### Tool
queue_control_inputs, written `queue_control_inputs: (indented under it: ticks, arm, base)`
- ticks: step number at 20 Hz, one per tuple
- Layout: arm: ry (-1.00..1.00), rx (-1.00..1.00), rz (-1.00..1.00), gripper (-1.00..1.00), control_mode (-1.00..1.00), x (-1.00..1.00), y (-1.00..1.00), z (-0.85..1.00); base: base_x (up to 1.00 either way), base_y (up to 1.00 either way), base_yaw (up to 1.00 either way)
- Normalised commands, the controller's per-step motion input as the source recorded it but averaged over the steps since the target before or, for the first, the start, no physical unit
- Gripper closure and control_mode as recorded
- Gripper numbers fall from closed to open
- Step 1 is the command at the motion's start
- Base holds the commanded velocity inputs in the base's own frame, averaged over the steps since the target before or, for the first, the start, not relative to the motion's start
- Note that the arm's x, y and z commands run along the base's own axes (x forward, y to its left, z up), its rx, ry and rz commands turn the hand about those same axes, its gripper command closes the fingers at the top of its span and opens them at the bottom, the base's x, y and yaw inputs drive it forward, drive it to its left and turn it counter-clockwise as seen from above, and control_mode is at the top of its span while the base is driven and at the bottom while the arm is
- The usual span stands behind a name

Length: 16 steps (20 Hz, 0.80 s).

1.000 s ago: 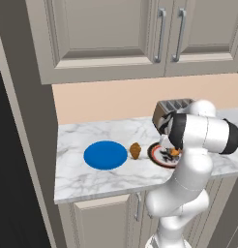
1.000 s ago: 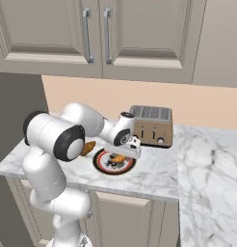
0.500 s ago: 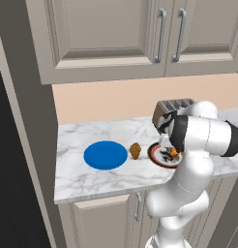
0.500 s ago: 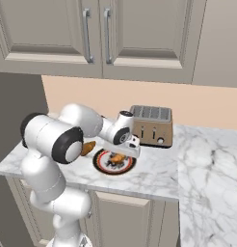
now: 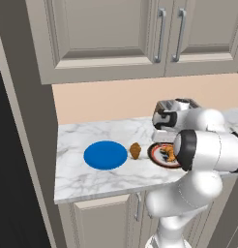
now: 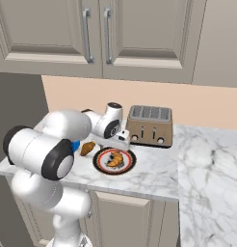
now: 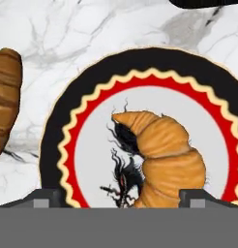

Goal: Place the pastries on the plates.

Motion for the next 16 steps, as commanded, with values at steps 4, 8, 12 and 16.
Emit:
queue_control_inputs:
  ticks: [4,8,12,16]
  arm:
    - [0.00,0.00,0.00,-1.00,-1.00,0.04,0.90,0.20]
    - [0.03,-0.03,-0.01,-1.00,-1.00,0.20,0.86,0.00]
    - [0.05,0.00,-0.03,-1.00,-1.00,0.55,0.49,0.00]
    - [0.05,0.00,-0.04,-1.00,-1.00,0.49,0.39,-0.12]
  base:
    - [0.00,0.00,0.00]
    - [0.00,0.00,0.00]
    - [0.00,0.00,0.00]
    - [0.00,0.00,0.00]
